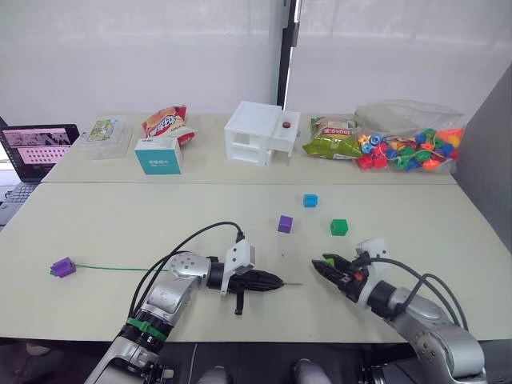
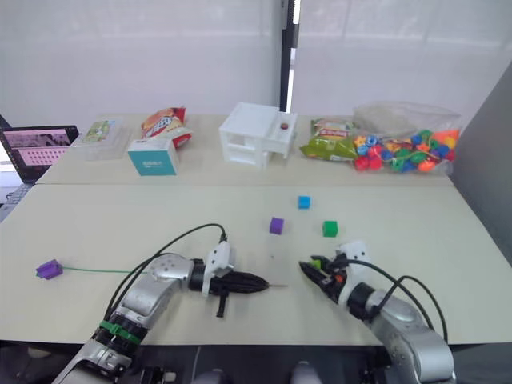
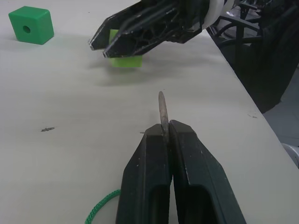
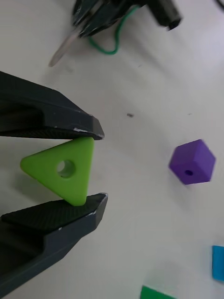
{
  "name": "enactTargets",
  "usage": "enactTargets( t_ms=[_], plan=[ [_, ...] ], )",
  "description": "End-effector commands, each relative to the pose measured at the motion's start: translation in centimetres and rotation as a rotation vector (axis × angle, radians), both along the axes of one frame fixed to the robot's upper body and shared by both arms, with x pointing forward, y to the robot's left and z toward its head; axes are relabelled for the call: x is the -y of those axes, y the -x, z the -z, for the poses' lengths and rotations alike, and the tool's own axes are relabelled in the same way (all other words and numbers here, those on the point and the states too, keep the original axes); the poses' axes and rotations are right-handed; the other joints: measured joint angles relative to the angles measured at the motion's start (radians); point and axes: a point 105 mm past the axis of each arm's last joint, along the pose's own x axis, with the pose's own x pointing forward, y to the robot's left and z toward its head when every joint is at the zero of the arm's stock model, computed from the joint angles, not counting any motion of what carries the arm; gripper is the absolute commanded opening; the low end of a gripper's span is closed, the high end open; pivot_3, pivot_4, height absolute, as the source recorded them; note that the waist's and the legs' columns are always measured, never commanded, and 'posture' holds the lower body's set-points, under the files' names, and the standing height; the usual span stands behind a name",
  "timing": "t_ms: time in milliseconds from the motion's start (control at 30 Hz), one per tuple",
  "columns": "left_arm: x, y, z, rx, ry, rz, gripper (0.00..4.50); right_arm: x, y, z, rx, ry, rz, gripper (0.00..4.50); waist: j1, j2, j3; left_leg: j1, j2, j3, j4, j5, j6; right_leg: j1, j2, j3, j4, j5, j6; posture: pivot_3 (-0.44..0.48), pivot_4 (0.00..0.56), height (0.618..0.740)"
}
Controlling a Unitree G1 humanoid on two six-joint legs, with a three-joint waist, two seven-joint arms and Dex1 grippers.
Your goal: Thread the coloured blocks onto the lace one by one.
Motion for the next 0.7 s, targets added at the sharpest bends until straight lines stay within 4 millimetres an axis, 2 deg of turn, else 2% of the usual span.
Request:
enactTargets(
  t_ms=[33, 100, 167, 300, 367, 500, 600, 700],
  plan=[
    [0.1, 0.2, -0.5, 0.034, 0.010, 0.018, 0.00, 0.4, 0.1, -1.2, 0.069, 0.094, -0.048, 1.27, 0.000, 0.000, 0.000, 0.000, 0.000, 0.000, 0.000, 0.000, 0.000, 0.000, 0.000, 0.000, 0.000, 0.000, 0.000, 0.000, 0.150, 0.740],
    [0.2, 0.3, -0.4, 0.030, 0.011, 0.018, 0.00, 0.9, 0.0, -0.9, 0.041, 0.137, -0.061, 1.27, 0.001, 0.000, 0.000, 0.000, 0.000, 0.000, 0.000, 0.000, 0.000, 0.000, 0.000, 0.000, 0.000, 0.000, 0.000, 0.000, 0.150, 0.740],
    [0.4, 0.3, -0.4, 0.030, 0.012, 0.018, 0.00, 0.8, 0.1, -0.5, 0.019, 0.156, -0.072, 2.31, 0.001, 0.000, 0.000, 0.000, 0.000, 0.000, 0.000, 0.000, 0.000, 0.001, 0.000, 0.000, 0.000, 0.000, 0.000, 0.000, 0.150, 0.740],
    [0.4, 0.3, -0.4, 0.030, 0.012, 0.015, 0.00, 0.4, 0.4, -0.4, 0.005, 0.183, -0.104, 3.63, 0.002, 0.000, 0.000, 0.000, 0.000, 0.000, 0.000, 0.000, 0.000, 0.001, 0.000, 0.000, 0.000, 0.000, 0.000, 0.000, 0.150, 0.740],
    [0.3, 0.3, -0.3, 0.029, 0.012, 0.012, 0.00, 0.6, 0.2, -1.1, 0.020, 0.237, -0.121, 4.35, 0.002, 0.000, 0.000, 0.000, 0.000, 0.000, 0.000, 0.000, 0.000, 0.001, 0.000, 0.000, 0.000, 0.000, 0.000, 0.000, 0.150, 0.740],
    [0.3, 0.2, -0.2, 0.030, 0.013, 0.004, 0.00, 1.2, -0.4, -3.4, 0.041, 0.335, -0.192, 4.47, 0.001, 0.000, 0.000, 0.000, 0.000, 0.000, 0.001, 0.000, 0.000, 0.001, 0.000, 0.000, -0.001, 0.000, 0.000, 0.000, 0.150, 0.740],
    [0.4, 0.3, -0.2, 0.029, 0.018, -0.003, 0.00, 1.3, -0.4, -5.2, 0.012, 0.512, -0.387, 4.47, 0.000, 0.001, 0.000, 0.000, 0.000, 0.000, 0.000, 0.000, 0.000, 0.001, 0.000, 0.000, -0.001, 0.000, 0.000, 0.000, 0.150, 0.740],
    [0.5, 0.4, -0.1, 0.030, 0.021, -0.009, 0.00, 1.6, -0.2, -6.0, -0.089, 0.668, -0.558, 4.47, 0.001, 0.001, 0.000, 0.000, 0.000, 0.000, 0.000, 0.000, 0.000, 0.001, 0.000, -0.001, -0.002, 0.000, 0.000, 0.000, 0.150, 0.740]
  ],
)
